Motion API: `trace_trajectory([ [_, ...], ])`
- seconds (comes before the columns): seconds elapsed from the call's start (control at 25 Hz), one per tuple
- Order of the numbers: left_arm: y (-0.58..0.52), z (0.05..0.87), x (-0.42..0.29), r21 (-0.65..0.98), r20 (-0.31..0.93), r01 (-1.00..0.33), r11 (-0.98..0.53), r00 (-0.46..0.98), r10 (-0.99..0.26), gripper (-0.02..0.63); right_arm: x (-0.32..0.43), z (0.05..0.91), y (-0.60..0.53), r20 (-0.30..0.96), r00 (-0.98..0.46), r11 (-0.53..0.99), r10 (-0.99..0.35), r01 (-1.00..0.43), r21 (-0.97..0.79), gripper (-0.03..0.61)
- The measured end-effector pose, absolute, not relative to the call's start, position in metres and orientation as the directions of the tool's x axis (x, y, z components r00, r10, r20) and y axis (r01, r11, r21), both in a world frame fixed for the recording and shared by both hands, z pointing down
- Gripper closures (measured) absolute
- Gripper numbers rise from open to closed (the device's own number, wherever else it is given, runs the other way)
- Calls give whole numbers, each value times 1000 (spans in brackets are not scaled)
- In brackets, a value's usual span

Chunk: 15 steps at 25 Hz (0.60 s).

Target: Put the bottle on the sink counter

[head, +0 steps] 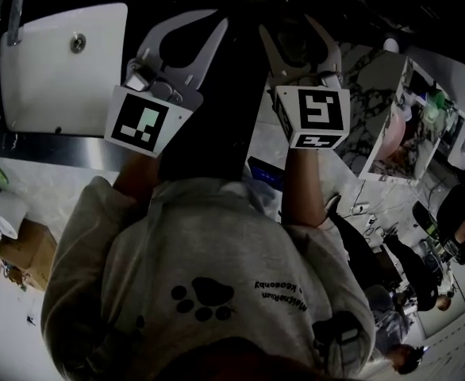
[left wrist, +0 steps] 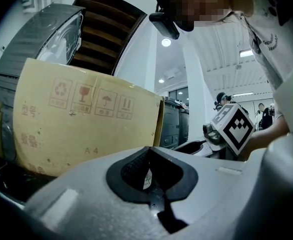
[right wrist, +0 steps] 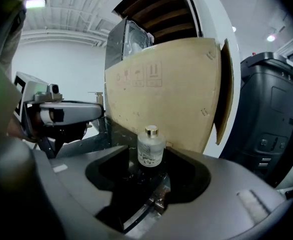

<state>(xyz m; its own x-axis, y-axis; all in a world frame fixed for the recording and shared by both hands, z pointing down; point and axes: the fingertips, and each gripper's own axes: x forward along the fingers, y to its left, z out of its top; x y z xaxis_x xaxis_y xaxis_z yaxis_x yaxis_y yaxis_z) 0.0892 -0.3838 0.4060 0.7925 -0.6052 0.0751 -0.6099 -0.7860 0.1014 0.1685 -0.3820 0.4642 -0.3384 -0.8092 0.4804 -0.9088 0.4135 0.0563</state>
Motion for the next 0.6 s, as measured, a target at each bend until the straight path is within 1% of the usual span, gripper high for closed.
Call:
trace_trajectory([
  [0.12, -367, 394, 86, 84, 68, -613, -785, 790, -609, 611, 172, 442, -370, 430, -308, 378, -848, -922, 84, 412],
  [0.16, -361, 390, 84, 80, 66, -615, -784, 788, -612, 611, 173, 435, -364, 415, -298, 365, -860, -927, 90, 452],
  [0.2, -355, 386, 82, 76, 64, -619, -782, 786, -615, 611, 174, 428, -358, 402, -289, 353, -869, -931, 95, 507],
  [0.24, -349, 382, 80, 73, 63, -623, -779, 783, -619, 611, 175, 422, -351, 388, -283, 344, -877, -934, 98, 543],
  [0.36, -330, 368, 75, 60, 54, -639, -767, 769, -637, 611, 175, 403, -331, 344, -276, 327, -897, -940, 98, 577],
  [0.6, -288, 336, 66, 44, 20, -664, -746, 747, -664, 611, 179, 366, -285, 260, -253, 288, -932, -952, 105, 577],
])
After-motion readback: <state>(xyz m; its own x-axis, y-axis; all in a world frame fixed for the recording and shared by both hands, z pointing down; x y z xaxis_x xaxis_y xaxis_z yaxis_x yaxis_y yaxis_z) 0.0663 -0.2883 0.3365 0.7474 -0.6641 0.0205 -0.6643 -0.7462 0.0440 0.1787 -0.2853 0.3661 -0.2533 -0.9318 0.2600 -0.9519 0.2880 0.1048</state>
